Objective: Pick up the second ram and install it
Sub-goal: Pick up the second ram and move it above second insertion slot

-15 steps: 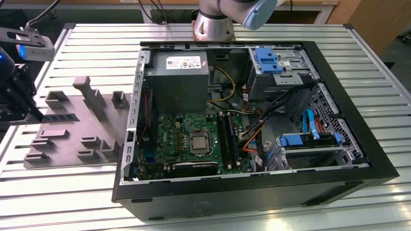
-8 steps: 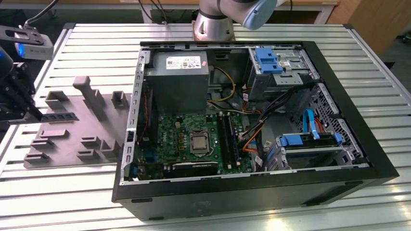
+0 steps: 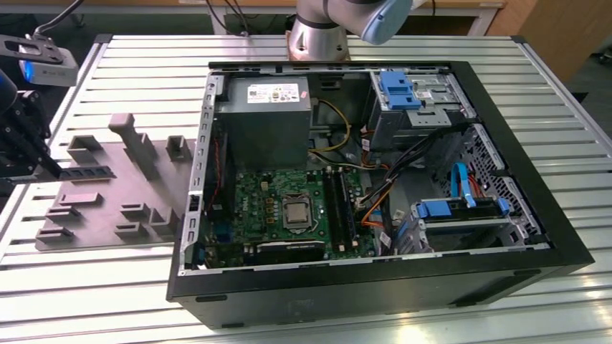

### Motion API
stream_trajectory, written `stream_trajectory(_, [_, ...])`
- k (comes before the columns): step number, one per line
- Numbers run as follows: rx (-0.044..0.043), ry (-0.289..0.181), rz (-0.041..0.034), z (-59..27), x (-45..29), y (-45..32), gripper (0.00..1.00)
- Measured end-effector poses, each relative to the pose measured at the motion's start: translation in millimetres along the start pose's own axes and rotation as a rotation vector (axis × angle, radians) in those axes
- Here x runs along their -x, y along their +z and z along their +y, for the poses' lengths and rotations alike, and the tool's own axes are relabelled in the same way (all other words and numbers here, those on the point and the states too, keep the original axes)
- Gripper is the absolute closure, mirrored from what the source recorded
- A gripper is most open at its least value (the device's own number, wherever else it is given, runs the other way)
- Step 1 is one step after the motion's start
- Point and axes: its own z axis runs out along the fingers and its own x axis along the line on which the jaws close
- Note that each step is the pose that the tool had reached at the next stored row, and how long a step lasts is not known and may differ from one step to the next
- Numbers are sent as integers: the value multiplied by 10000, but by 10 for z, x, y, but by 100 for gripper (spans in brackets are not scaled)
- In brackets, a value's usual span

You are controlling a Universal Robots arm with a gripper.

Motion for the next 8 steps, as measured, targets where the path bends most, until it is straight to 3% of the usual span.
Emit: stream_trajectory(8, [0, 0, 11, 0, 1, -41, 86])
